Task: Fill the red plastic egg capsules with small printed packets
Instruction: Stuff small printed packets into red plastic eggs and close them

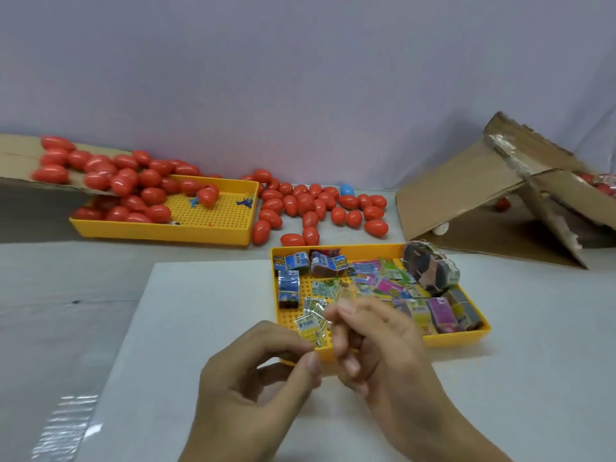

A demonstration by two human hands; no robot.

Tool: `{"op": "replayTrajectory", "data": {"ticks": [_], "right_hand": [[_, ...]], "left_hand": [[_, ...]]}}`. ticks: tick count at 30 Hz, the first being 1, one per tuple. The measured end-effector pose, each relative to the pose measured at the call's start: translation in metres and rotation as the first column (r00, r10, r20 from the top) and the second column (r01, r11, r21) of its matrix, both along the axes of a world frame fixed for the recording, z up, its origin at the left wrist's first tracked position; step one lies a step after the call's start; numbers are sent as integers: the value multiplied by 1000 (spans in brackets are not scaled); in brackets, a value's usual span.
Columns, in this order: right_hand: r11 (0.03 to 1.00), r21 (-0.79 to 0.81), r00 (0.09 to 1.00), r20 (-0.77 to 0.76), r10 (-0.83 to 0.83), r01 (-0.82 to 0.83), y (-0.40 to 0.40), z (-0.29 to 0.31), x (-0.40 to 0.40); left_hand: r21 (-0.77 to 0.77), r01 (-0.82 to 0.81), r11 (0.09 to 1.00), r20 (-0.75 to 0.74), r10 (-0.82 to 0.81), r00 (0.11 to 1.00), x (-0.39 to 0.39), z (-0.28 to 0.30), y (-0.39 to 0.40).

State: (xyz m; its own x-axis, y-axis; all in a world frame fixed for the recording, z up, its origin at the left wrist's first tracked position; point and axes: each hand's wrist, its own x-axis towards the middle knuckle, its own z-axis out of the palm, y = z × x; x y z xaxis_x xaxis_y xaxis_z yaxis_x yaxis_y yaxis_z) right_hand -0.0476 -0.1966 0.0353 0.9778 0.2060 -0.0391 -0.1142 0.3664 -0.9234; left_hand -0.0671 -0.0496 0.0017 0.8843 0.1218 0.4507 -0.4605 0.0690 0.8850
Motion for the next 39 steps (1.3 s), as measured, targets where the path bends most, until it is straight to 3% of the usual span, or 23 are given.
{"op": "replayTrajectory", "data": {"ticks": [3, 9, 12, 15, 17, 19, 21, 23, 25, 26, 28, 31, 33, 34, 36, 38, 39], "right_hand": [[998, -57, 999, 51, -14, 17, 6, -11, -9], [999, -15, 998, 46, -51, 52, 5, -19, -5], [995, -81, 996, 77, -47, 53, 5, -21, -6], [987, -152, 996, 87, -35, 48, 7, -24, -8], [986, -159, 995, 97, -28, 44, 7, -24, -7], [987, -159, 995, 97, -4, 19, 6, -23, -5], [988, -151, 997, 78, 26, -14, 4, -21, -3], [988, -147, 997, 61, 48, -39, 4, -20, -1], [987, -151, 996, 52, 66, -57, 3, -18, -1], [986, -153, 996, 54, 73, -64, 3, -18, 0], [985, -158, 995, 60, 82, -72, 2, -19, 0], [985, -154, 994, 70, 88, -77, 2, -19, 0], [986, -146, 992, 87, 87, -74, 3, -20, 1], [987, -146, 991, 96, 88, -73, 2, -20, 1], [986, -151, 990, 108, 90, -73, 2, -20, 1], [986, -149, 989, 114, 89, -72, 2, -20, 1], [987, -146, 989, 115, 88, -71, 2, -21, 1]], "left_hand": [[29, 32, 999, -16, -31, 999, -2, -2, 7], [85, -1, 996, -11, 2, 1000, 5, 14, 20], [87, -148, 985, -16, 150, 989, 44, 34, 39], [240, -352, 905, 5, 362, 932, 108, 52, 71], [418, -493, 763, -1, 543, 840, 152, 63, 102], [619, -497, 608, -45, 659, 751, 184, 69, 138], [813, -282, 509, -166, 667, 726, 203, 71, 166], [976, -23, 218, -134, 677, 723, 216, 69, 178], [994, 96, -44, -43, 658, 752, 225, 68, 173], [986, 109, -127, -4, 635, 773, 228, 66, 168], [975, 94, -201, 48, 602, 797, 232, 61, 160], [983, -69, -172, 152, 543, 826, 228, 53, 156], [970, -239, -41, 225, 524, 821, 216, 54, 151], [940, -330, 83, 238, 531, 813, 209, 56, 144], [802, -416, 428, 138, 545, 827, 190, 64, 126], [585, -337, 738, -7, 420, 907, 160, 75, 97], [483, -264, 835, -46, 325, 945, 142, 78, 82]]}}
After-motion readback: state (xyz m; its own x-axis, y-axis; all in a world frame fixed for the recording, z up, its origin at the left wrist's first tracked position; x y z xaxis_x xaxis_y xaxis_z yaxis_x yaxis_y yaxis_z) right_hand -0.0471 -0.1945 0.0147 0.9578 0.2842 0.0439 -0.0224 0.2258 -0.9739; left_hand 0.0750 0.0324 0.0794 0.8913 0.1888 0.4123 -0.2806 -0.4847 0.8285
